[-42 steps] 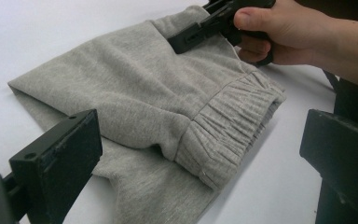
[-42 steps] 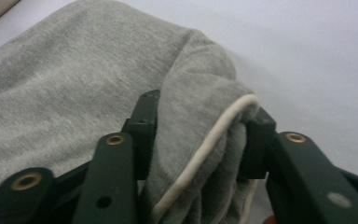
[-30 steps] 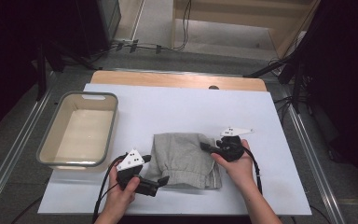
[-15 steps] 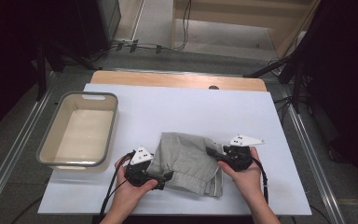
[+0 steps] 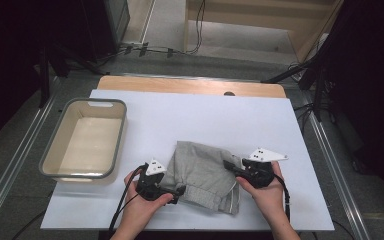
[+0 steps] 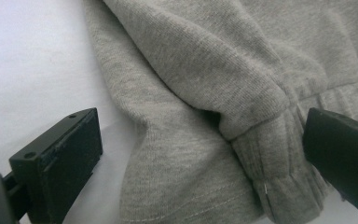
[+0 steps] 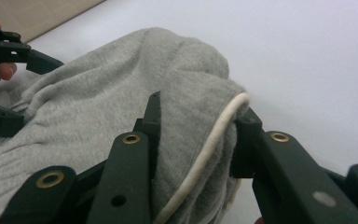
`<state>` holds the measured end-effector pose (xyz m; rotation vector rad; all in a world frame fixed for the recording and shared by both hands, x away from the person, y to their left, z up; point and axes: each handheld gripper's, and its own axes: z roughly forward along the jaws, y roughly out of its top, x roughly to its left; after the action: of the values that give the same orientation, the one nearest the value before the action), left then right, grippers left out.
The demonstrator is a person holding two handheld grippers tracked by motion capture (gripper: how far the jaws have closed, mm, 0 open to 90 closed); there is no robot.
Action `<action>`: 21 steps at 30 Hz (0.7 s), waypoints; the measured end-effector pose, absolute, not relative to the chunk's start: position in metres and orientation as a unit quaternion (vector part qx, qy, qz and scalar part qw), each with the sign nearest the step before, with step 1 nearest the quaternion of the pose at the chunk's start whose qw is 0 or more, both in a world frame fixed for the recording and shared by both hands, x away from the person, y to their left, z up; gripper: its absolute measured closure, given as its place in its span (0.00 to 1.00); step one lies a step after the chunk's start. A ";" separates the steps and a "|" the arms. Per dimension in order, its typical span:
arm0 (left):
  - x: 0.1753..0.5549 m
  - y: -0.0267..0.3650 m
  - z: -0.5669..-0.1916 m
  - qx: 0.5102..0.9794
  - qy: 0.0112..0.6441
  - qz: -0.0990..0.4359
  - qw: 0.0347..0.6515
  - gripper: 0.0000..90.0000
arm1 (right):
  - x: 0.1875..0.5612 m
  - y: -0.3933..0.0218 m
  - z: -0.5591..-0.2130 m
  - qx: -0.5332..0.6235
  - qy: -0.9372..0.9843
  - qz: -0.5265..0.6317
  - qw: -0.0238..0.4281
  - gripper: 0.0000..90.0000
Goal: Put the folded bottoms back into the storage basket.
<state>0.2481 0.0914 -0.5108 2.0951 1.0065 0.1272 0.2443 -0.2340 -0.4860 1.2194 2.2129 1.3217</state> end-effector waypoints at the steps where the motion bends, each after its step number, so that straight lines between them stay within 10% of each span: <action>1: 0.248 0.091 -0.511 0.827 0.397 0.052 0.394 0.00 | 0.244 -0.234 -0.486 0.422 0.768 0.458 0.146 0.72; 12: 0.240 0.081 -0.512 0.818 0.390 0.018 0.423 0.08 | 0.241 -0.235 -0.487 0.425 0.767 0.457 0.152 0.72; 21: 0.231 0.072 -0.511 0.815 0.395 -0.004 0.424 0.46 | 0.239 -0.235 -0.487 0.425 0.765 0.457 0.157 0.72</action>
<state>0.2309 0.0723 -0.5115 2.0399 0.9889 -0.0102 0.2392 -0.2352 -0.4870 1.2174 2.1905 1.3087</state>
